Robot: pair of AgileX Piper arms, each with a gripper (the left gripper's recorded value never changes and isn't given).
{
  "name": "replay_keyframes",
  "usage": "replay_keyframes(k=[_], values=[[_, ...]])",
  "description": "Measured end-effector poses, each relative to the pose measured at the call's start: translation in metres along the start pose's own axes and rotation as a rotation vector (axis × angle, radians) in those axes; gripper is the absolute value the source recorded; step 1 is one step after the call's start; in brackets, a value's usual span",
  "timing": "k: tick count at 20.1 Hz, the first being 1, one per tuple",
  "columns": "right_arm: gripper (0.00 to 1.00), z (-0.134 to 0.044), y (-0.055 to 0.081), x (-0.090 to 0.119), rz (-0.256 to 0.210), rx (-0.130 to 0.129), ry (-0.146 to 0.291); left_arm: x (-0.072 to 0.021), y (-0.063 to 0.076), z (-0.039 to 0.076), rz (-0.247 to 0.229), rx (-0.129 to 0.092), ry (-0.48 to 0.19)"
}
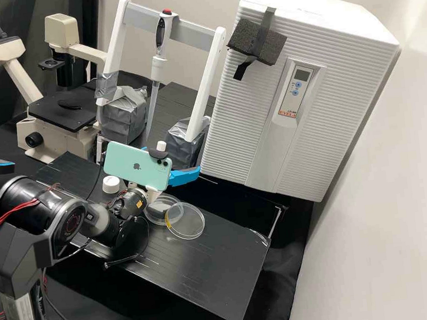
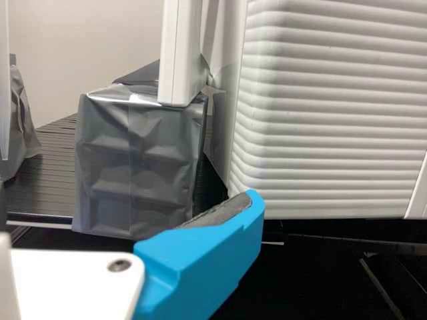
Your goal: Close the bottle
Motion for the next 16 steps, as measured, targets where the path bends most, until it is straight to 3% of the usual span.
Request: replay_keyframes(k=[9,11,13,15,16], values=[[1.00,0.000,0.000,-0.001,-0.004,0.000,0.000,-0.0011,0.003,0.002,0.013,0.013,-0.003],[1.00,-0.001,0.002,-0.009,-0.022,0.021,0.025,-0.0008,0.003,0.002,0.014,0.015,-0.005],[1.00,-0.003,0.006,-0.019,-0.048,0.070,0.064,0.0002,0.005,0.002,0.015,0.022,-0.010],[1.00,-0.007,0.008,-0.032,-0.096,0.116,0.141,0.0007,0.006,0.001,0.018,0.025,-0.010],[1.00,-0.009,0.008,-0.038,-0.125,0.125,0.181,0.0009,0.006,0.001,0.016,0.023,-0.010]])
